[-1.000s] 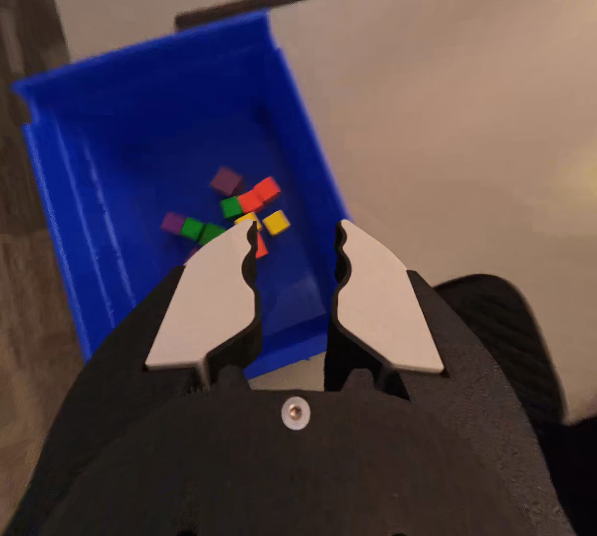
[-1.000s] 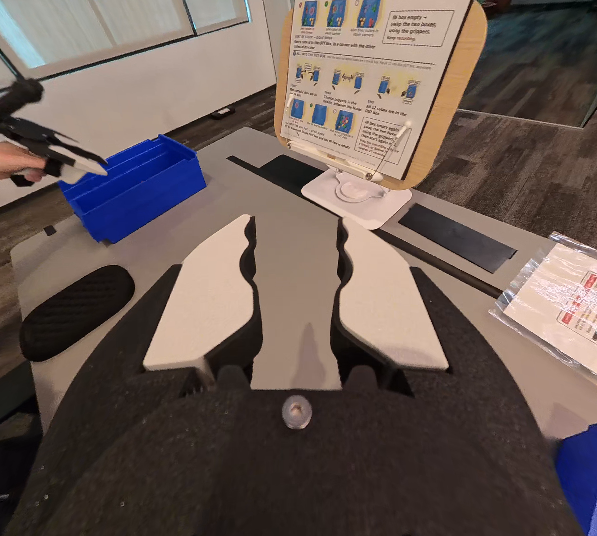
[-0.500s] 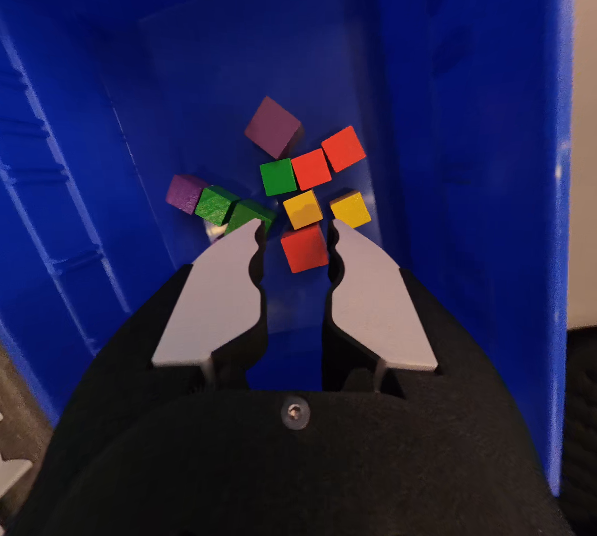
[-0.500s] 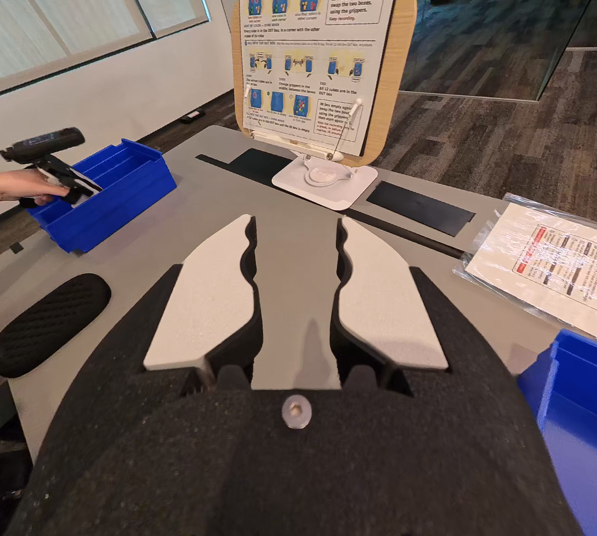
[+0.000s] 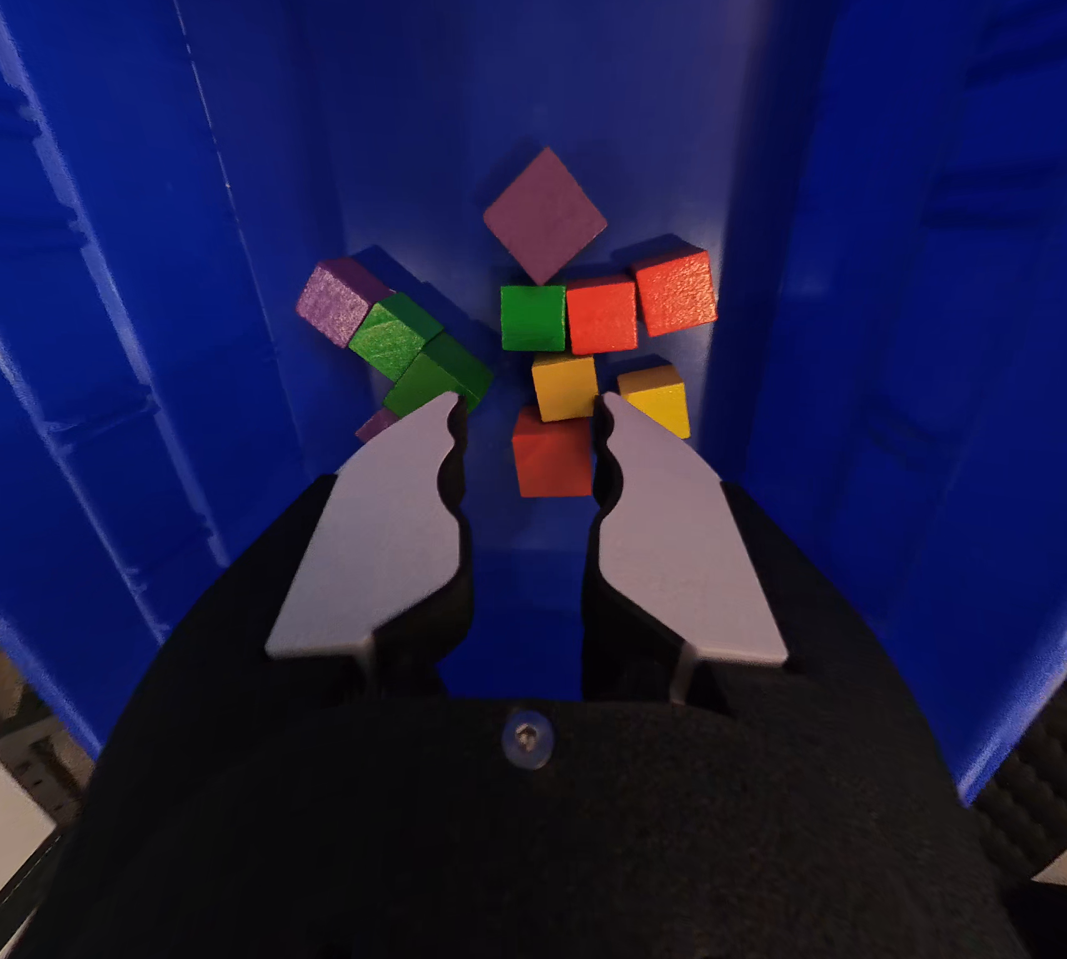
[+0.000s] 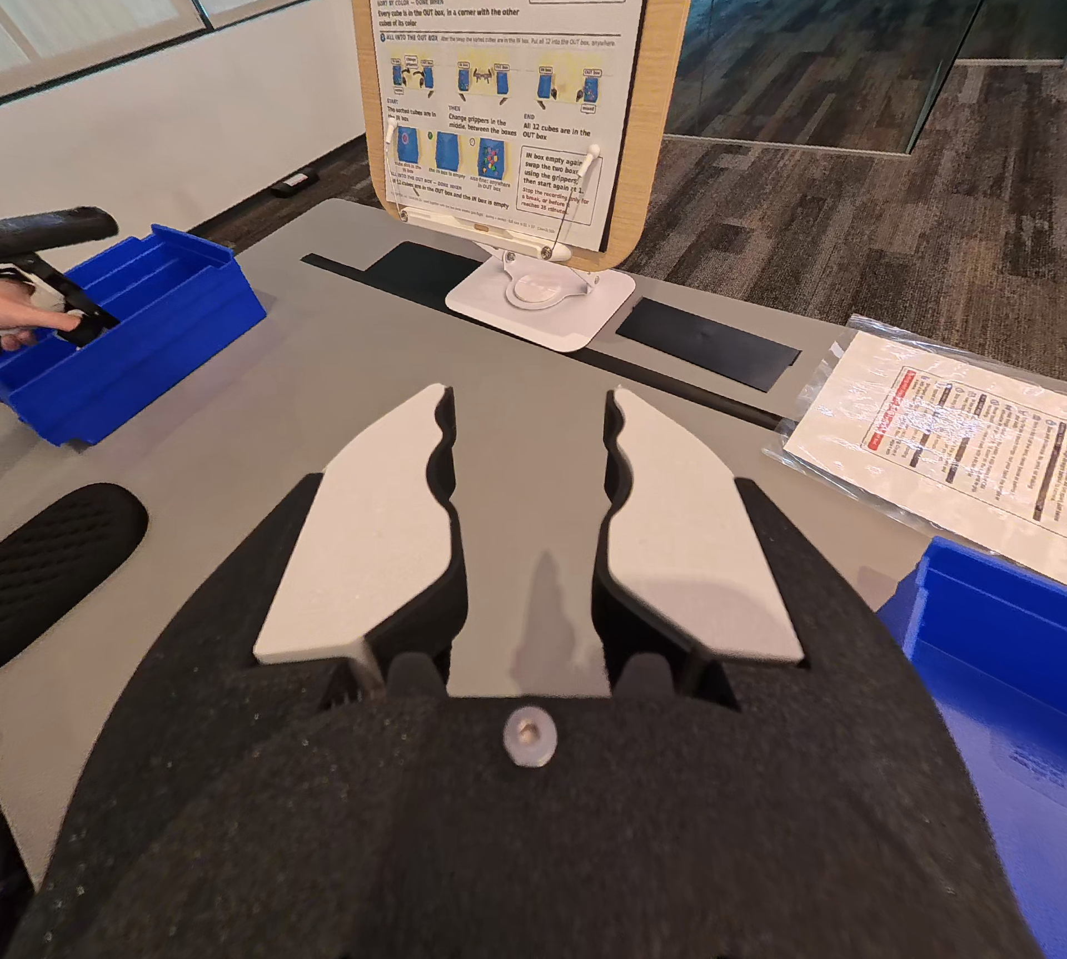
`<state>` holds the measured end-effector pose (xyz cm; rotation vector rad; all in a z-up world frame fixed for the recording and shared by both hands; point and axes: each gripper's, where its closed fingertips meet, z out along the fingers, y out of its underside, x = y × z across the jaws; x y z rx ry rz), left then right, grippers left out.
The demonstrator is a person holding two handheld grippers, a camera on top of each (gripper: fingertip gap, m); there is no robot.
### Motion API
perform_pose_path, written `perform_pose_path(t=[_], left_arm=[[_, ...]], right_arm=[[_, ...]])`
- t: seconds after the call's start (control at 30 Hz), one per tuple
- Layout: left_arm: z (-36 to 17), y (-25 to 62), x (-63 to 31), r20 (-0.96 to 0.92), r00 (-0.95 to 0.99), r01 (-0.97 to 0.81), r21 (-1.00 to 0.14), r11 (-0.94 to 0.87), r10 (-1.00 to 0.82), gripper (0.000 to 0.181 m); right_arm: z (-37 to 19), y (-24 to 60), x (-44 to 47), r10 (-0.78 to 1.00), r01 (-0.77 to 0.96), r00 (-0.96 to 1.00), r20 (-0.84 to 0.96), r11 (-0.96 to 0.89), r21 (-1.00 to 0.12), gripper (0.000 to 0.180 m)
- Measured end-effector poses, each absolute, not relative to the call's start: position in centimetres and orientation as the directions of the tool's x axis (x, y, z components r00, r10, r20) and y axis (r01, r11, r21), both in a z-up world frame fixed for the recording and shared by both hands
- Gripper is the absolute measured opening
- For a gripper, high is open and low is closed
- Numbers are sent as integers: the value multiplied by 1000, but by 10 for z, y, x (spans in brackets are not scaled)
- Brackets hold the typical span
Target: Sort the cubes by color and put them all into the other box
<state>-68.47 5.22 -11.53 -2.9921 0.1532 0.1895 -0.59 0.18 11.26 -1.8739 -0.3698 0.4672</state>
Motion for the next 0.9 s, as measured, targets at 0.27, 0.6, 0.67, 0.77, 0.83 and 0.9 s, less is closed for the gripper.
perform_pose_path(t=[0.27, 0.6, 0.67, 0.77, 0.83, 0.9], left_arm=[[-111, 57, -670, -83, 991, -116, -145, -983, -105, 44], [-124, 53, -674, -26, 995, -101, -93, -991, -99, 36], [-127, 52, -674, -11, 994, -105, -85, -991, -105, 32], [-134, 49, -677, -29, 991, -132, -70, -989, -130, 26], [-135, 52, -678, -35, 989, -146, -89, -985, -144, 22], [-131, 55, -677, -39, 985, -172, -126, -977, -168, 22]], right_arm=[[113, 2, -3, 461, 34, 878, -131, -333, -942, 49], [111, 2, 0, 448, 44, 886, -121, -340, -940, 49], [111, 2, 0, 450, 43, 885, -122, -339, -940, 49], [110, 3, 0, 450, 42, 884, -125, -342, -939, 49], [109, 3, 0, 448, 44, 886, -124, -346, -937, 49], [108, 4, 0, 447, 49, 886, -120, -349, -936, 49]])
